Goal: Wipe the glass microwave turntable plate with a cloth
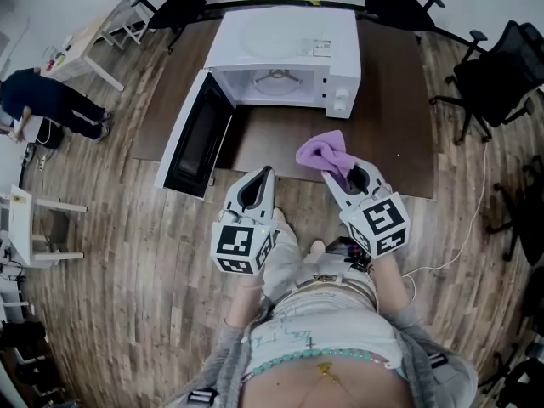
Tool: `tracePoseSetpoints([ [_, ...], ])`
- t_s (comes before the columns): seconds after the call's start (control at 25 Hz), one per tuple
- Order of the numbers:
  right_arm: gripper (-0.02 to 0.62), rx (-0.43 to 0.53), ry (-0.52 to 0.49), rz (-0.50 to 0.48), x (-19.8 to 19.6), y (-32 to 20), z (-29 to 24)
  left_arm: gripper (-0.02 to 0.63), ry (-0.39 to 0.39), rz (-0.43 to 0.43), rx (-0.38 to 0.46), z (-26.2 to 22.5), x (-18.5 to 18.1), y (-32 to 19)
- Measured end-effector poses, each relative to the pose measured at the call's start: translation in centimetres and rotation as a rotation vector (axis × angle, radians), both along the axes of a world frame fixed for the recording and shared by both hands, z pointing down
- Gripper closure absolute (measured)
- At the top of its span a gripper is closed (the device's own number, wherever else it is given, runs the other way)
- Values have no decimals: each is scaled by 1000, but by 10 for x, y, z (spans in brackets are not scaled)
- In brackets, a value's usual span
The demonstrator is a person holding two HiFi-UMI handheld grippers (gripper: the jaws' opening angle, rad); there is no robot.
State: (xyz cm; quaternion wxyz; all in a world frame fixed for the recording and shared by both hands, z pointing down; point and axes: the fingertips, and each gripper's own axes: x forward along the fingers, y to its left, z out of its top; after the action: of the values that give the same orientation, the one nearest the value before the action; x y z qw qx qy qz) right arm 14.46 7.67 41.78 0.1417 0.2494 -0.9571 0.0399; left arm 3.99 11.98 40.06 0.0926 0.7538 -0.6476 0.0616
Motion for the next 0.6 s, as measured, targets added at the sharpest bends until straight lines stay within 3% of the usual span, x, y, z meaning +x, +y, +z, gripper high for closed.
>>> tracePoseSetpoints([
  [0.6,491,48,7,99,-89,-89,-17,601,28,157,8,-2,-78,-103],
])
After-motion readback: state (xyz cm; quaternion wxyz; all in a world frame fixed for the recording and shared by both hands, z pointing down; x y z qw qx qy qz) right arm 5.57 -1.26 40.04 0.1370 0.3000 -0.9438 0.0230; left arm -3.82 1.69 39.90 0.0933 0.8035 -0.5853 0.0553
